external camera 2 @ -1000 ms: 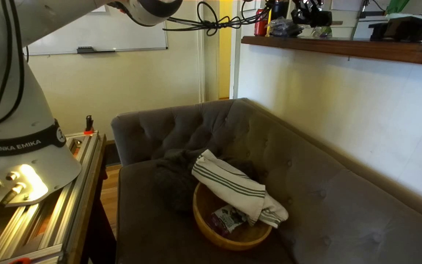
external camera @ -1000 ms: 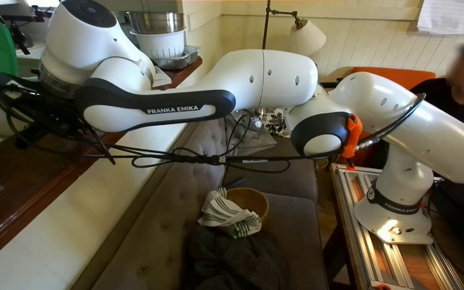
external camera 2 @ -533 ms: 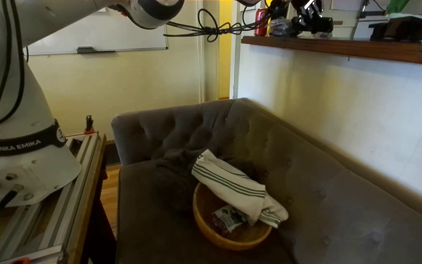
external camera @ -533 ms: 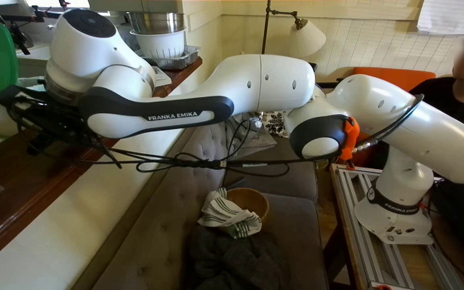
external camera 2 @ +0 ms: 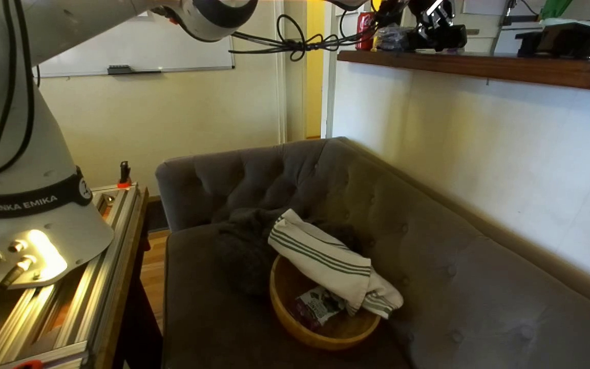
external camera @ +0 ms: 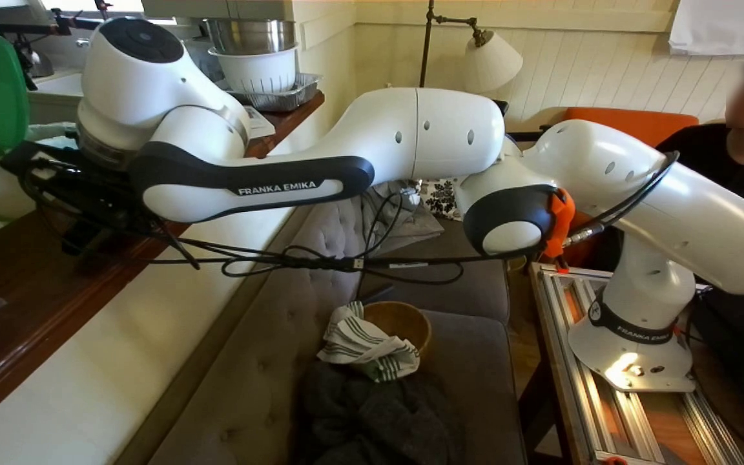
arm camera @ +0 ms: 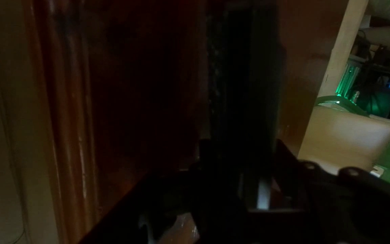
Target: Put the black remote control on the counter above the sofa.
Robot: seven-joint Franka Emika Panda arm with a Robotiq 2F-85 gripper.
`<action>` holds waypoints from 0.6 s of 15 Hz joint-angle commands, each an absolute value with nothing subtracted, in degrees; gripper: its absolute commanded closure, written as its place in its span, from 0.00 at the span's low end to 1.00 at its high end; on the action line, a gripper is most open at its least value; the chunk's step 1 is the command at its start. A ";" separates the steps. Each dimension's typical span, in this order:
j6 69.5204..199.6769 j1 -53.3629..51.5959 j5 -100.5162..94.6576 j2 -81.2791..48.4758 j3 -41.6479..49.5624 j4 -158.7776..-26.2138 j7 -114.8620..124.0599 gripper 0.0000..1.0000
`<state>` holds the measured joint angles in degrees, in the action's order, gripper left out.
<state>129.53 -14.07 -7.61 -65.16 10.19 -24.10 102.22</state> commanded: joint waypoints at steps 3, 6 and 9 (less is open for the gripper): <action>128.76 -14.35 -9.37 -64.66 11.51 -23.98 103.80 0.08; 128.69 -14.32 -9.48 -64.58 11.71 -23.89 104.03 0.00; 127.58 -14.31 -8.73 -63.82 11.11 -23.89 104.62 0.00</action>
